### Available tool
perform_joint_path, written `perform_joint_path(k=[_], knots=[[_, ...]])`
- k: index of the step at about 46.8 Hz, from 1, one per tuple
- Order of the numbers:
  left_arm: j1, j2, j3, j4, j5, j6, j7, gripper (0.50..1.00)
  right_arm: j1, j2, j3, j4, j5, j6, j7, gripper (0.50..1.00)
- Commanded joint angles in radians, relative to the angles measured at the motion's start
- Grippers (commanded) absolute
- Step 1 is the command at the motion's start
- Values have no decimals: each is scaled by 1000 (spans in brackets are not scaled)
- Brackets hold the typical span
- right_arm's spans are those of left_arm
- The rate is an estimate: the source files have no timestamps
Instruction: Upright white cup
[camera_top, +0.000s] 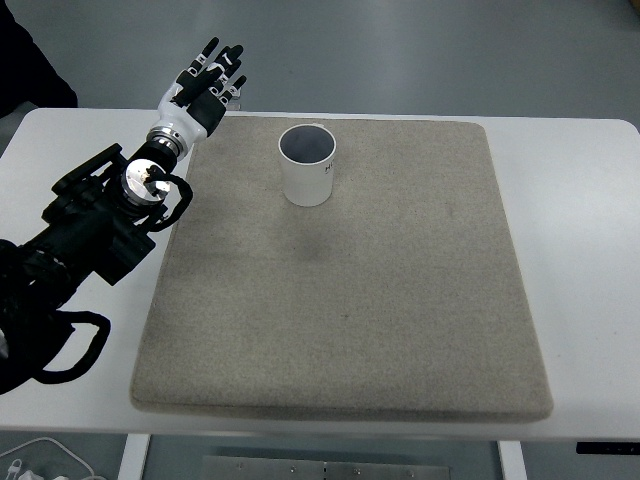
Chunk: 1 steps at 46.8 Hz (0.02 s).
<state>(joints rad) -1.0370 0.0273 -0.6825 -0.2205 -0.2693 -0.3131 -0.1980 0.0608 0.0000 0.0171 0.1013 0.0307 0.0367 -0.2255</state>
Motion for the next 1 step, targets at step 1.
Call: perform_joint_path(k=[1], knots=[[0, 0, 0, 0, -1, 0, 0, 994, 1, 0, 0, 0, 0, -1, -2, 930]])
